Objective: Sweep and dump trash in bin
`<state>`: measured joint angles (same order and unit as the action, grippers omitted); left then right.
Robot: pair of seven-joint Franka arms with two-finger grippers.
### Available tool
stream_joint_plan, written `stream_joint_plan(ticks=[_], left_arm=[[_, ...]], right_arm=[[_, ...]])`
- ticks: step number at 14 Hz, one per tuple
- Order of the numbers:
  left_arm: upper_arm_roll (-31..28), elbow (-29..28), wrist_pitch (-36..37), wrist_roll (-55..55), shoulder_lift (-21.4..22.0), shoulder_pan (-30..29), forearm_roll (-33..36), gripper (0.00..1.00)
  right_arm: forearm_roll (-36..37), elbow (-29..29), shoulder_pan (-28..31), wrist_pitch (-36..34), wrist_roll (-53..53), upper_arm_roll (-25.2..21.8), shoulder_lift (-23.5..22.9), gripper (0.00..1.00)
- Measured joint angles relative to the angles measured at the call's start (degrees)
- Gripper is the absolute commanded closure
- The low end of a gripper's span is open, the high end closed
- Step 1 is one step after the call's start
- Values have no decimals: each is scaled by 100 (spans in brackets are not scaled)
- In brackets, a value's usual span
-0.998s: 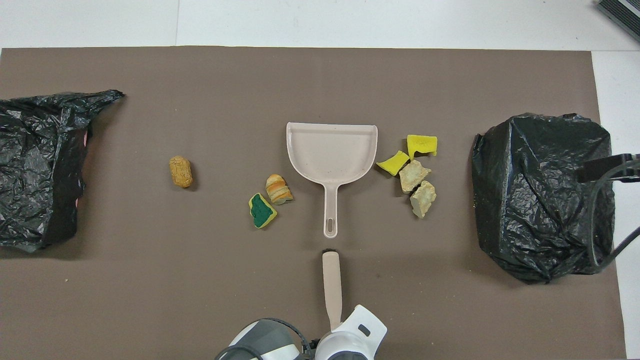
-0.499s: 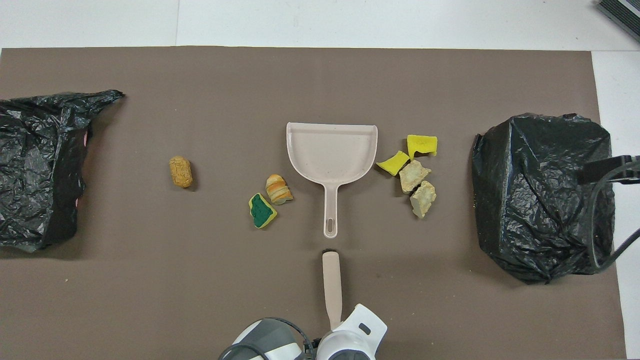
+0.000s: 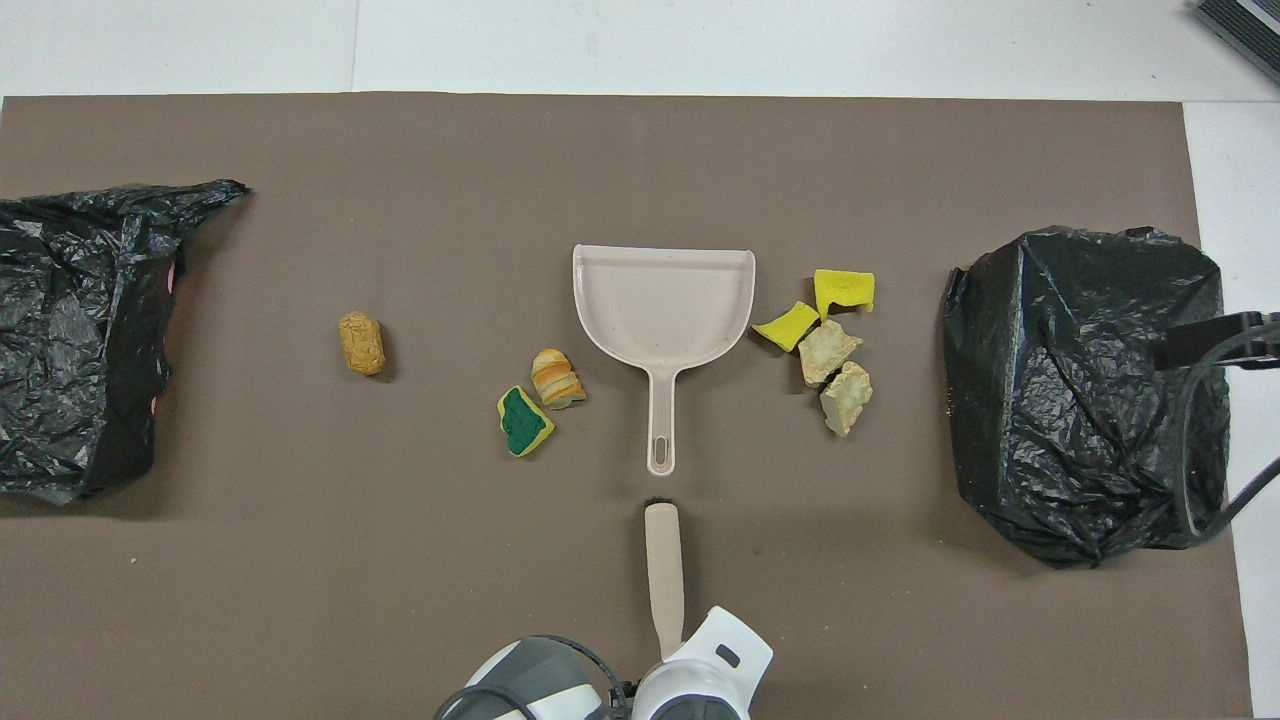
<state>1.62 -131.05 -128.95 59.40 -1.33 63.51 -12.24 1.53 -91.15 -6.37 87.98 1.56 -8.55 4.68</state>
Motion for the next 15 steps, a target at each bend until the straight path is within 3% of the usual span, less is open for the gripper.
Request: stream_joint_plan(ticks=[1,7,11,15], left_arm=[[0,0,0,-1,-20,0,0,100],[-149,187,324,-7,6,-124,-1,100],[-194,527,1405,-21,258,-598,195,100],[-220,606,1829,-52,472,-1461,704,100]], right_arm=[[0,0,0,-5,0,0,0,0],[0,-1,-1,-11,0,0,1,0],[0,-2,-7,-46,0,15,1,0],[-5,-23,-290,-47,-284,31,-11,0]])
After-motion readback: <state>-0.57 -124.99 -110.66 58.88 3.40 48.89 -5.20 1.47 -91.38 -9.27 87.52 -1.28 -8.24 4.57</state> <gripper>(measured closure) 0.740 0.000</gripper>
